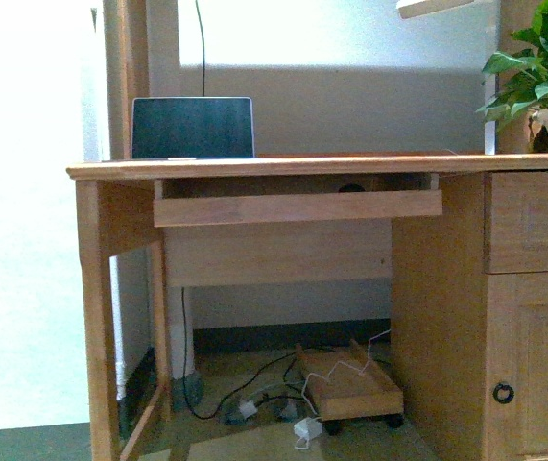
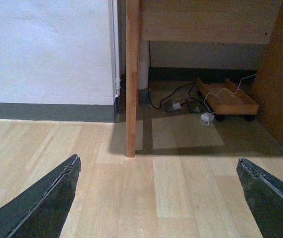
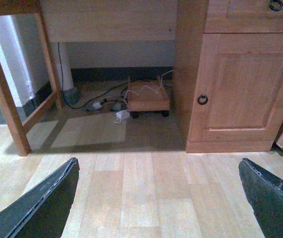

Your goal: Place mouse

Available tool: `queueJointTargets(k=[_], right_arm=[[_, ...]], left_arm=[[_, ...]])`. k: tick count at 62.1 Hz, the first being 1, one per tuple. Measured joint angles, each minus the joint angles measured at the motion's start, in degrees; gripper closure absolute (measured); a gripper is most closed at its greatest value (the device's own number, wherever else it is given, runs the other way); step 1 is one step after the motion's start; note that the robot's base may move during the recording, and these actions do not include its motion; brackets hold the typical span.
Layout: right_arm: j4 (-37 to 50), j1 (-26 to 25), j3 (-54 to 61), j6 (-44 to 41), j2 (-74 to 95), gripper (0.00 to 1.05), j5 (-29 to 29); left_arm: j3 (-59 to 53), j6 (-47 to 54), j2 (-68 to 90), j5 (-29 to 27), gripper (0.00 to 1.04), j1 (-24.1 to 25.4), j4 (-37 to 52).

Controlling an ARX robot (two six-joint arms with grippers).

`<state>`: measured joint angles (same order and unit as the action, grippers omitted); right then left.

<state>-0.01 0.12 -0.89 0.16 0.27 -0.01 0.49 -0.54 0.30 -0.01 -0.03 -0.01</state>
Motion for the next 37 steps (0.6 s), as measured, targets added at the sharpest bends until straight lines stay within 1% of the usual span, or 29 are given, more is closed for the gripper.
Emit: queueJointTargets(k=[37], right_arm=[[0.00,0.00,0.00,0.00,0.00,0.07,0.00]], left_arm=[[0.02,-0.02,0.00,0.00,0.08,0.00,0.00]])
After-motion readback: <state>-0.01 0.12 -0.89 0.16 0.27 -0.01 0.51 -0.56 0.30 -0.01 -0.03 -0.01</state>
